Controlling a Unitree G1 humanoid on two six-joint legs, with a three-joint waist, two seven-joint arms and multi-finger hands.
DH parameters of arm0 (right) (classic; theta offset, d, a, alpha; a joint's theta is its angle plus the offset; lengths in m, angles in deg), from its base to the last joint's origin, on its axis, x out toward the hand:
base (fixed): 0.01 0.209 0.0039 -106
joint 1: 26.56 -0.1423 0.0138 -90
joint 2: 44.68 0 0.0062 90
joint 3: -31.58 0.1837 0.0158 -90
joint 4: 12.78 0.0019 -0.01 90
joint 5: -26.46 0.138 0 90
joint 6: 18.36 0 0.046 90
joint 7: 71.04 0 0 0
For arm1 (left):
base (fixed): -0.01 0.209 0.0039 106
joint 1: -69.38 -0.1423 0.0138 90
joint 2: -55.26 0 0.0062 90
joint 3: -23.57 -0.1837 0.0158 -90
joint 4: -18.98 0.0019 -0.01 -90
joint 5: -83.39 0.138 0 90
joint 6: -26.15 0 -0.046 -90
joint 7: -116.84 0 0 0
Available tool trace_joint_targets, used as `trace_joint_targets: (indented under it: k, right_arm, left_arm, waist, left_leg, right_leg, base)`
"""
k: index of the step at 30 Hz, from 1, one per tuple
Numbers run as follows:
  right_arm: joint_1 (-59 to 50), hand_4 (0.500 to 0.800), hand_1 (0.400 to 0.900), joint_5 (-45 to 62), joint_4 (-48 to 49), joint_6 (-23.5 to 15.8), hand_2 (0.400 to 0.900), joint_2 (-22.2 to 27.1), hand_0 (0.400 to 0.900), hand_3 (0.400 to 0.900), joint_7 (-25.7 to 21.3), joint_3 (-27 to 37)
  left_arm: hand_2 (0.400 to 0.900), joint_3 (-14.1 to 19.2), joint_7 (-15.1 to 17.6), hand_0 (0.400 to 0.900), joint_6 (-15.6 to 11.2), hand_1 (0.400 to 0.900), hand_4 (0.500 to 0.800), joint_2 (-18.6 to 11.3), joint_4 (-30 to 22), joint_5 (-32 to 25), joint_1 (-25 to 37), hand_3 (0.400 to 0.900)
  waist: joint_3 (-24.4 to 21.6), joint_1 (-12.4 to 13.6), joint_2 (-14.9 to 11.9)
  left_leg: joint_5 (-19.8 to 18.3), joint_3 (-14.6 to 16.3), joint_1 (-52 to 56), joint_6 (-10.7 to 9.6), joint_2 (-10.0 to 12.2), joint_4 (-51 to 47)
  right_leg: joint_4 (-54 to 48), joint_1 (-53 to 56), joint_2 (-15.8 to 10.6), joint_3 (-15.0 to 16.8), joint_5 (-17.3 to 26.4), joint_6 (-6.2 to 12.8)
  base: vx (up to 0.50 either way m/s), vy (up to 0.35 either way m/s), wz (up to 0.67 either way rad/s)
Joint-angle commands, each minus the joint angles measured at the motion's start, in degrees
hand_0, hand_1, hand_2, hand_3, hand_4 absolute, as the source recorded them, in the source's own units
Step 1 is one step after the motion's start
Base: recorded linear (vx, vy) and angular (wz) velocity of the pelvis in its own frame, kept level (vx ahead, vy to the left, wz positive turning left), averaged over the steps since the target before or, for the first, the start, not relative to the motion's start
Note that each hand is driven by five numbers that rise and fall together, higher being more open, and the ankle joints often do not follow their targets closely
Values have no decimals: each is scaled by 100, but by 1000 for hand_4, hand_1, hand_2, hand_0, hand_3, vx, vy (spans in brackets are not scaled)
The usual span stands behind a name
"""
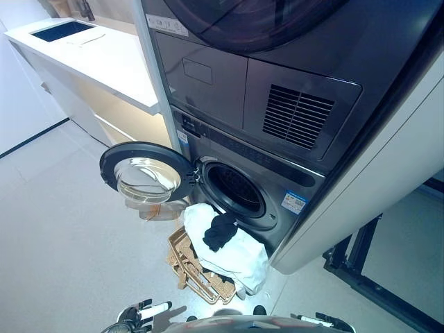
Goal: Put the clothes in the basket into the washing machine.
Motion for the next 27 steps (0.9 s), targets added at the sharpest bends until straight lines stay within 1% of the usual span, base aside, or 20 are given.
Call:
trace_joint_targets:
  k: [1,17,27]
  right_arm:
    - [-126,800,900,-79,-169,-75,900,96,900,900,-71,67]
    - [-163,800,900,-89,-280,-62,900,165,900,900,-123,134]
    - [-221,800,900,-90,-313,-58,900,221,900,900,-157,180]
  left_arm:
    - [900,247,57,900,-126,900,800,-303,207,86,207,900]
    - [900,136,159,900,-154,900,800,-240,182,207,226,900]
    - [900,83,169,900,-165,900,800,-226,107,141,268,900]
  waist:
    - [23,70,-229]
    - [38,88,-178]
    - [90,81,-114]
  left_leg:
    - [-183,-165,-88,-191,-129,-5]
    - [-154,-217,-86,-218,-105,-5]
    - [-65,-262,-141,-270,-38,-5]
  right_leg:
    - [368,51,-216,-75,-213,483]
    - [360,117,-196,-155,-259,444]
    - [383,100,-146,-211,-305,389]
  base:
    - [0,0,0]
    - [0,-4,1]
    - [-4,-20,3]
